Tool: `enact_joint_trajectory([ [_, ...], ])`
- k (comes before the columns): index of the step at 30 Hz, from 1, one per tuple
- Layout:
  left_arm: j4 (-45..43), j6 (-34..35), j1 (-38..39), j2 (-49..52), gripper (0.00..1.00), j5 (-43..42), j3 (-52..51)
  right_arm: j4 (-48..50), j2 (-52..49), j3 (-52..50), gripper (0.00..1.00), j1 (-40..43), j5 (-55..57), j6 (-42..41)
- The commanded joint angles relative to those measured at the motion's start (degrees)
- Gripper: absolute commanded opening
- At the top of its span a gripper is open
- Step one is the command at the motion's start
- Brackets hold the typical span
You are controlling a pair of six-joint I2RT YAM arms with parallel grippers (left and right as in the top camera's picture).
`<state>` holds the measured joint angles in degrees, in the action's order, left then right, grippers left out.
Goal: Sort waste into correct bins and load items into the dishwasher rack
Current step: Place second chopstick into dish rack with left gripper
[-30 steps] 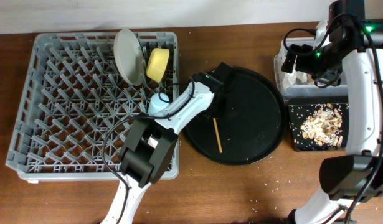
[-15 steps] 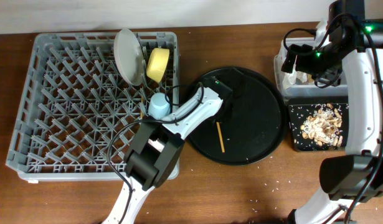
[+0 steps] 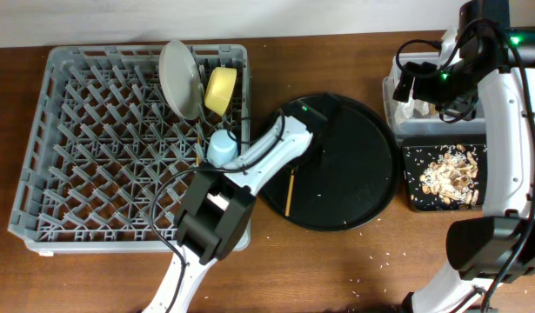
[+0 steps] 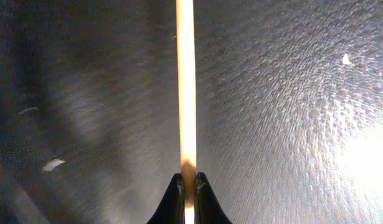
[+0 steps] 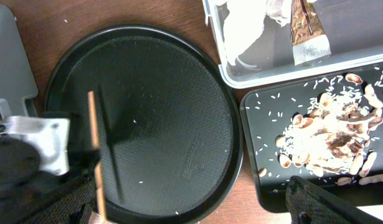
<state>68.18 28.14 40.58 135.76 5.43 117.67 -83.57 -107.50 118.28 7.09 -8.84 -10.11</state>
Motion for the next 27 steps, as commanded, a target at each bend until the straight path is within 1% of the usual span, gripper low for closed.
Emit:
enact_joint_trajectory([
  [1,8.83,-2.10,-4.61,-4.00,0.00,1.42,11.04,-0.02,0.63,0.87,0.99,-0.31,0.72,0.26],
  [3,16.06,-2.10,-7.41,-6.69,0.00,2.34,16.83,-0.02,0.63,0.87,0.99,-0.31,0.72,0.26],
  [5,20.74,-2.08,-9.73,-9.03,0.00,4.13,19.69,-0.02,0.63,0.87,0.99,-0.31,0.72,0.26],
  [8,27.52,-2.05,-13.79,-13.84,0.00,6.43,20.46,-0.02,0.63,0.87,0.98,-0.31,0.72,0.26],
  [9,28.57,-2.71,-15.06,-15.28,0.00,6.99,20.28,-0.02,0.63,0.87,0.98,-0.31,0.72,0.26],
  [11,28.55,-4.04,-16.72,-18.34,0.00,5.84,19.02,-0.02,0.63,0.87,0.98,-0.31,0.72,0.26],
  [14,28.57,-4.28,-18.45,-22.29,0.00,7.85,16.09,-0.02,0.63,0.87,0.99,-0.31,0.72,0.26],
  [16,28.55,-5.33,-19.69,-24.06,0.00,9.75,10.88,-0.02,0.63,0.87,0.98,-0.31,0.72,0.26],
  [18,28.26,-5.49,-20.15,-24.20,0.00,13.90,4.37,-0.02,0.63,0.87,0.99,-0.31,0.72,0.26],
  [20,25.44,-5.05,-20.15,-24.20,0.00,17.25,-2.97,-0.02,0.63,0.87,0.98,-0.31,0.72,0.26],
  [23,17.27,-5.05,-20.70,-24.20,0.00,17.55,-13.38,-0.02,0.63,0.87,0.98,-0.31,0.72,0.26],
  [27,9.46,-5.11,-22.47,-24.20,0.00,17.53,-20.24,-0.02,0.63,0.87,0.98,-0.31,0.72,0.26],
])
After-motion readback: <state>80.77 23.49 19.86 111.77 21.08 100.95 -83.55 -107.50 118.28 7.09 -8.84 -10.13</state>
